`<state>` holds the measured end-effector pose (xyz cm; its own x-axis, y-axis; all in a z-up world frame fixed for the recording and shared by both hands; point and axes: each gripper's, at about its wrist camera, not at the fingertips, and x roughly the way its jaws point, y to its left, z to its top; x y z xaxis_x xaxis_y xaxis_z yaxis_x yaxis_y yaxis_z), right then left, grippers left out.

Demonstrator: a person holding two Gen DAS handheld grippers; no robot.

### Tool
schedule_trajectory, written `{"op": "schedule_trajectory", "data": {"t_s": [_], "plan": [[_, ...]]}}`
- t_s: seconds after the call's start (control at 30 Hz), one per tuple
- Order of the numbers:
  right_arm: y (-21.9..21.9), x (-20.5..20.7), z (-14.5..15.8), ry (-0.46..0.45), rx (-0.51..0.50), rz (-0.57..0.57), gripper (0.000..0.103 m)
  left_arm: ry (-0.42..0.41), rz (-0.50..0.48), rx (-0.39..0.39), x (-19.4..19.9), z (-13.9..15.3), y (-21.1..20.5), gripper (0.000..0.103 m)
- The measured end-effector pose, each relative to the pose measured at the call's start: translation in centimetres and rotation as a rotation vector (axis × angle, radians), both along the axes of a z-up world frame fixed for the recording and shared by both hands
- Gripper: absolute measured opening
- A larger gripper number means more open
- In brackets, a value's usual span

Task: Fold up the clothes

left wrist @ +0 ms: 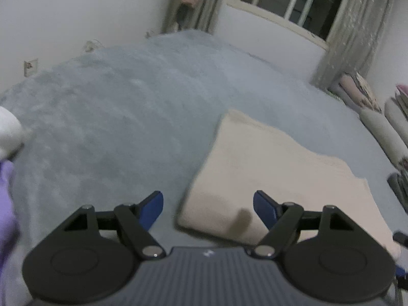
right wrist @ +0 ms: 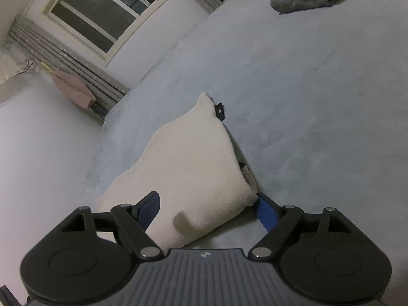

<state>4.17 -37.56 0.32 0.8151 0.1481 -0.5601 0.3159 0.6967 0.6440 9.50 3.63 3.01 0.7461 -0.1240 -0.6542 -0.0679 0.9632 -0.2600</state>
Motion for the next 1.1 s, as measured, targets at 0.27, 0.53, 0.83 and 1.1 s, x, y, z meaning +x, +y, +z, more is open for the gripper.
{"op": "schedule_trajectory", "data": {"t_s": [0.27, 0.53, 0.83, 1.1], "plan": [[1.0, 0.5, 0.0, 0.014, -0.120, -0.006, 0.055, 0.042, -0.003, 0.008, 0.6, -1.2, -0.4, 0.077], [0.5, 0.4, 0.3, 0.043, -0.189, 0.025, 0.041, 0.039, 0.033, 0.081, 0.4, -0.4, -0.2, 0.077], [0.9, -0.1, 2.3, 0.080, -0.438, -0.077, 0.056, -0.004, 0.074, 0.104, 0.2, 0.9, 0.7, 0.074], [8.4, 0.3, 3.9, -0.172, -0.472, 0.205, 0.055, -0.210, -0.142, 0.072, -2.1, 2.2, -3.9, 0.076]]}}
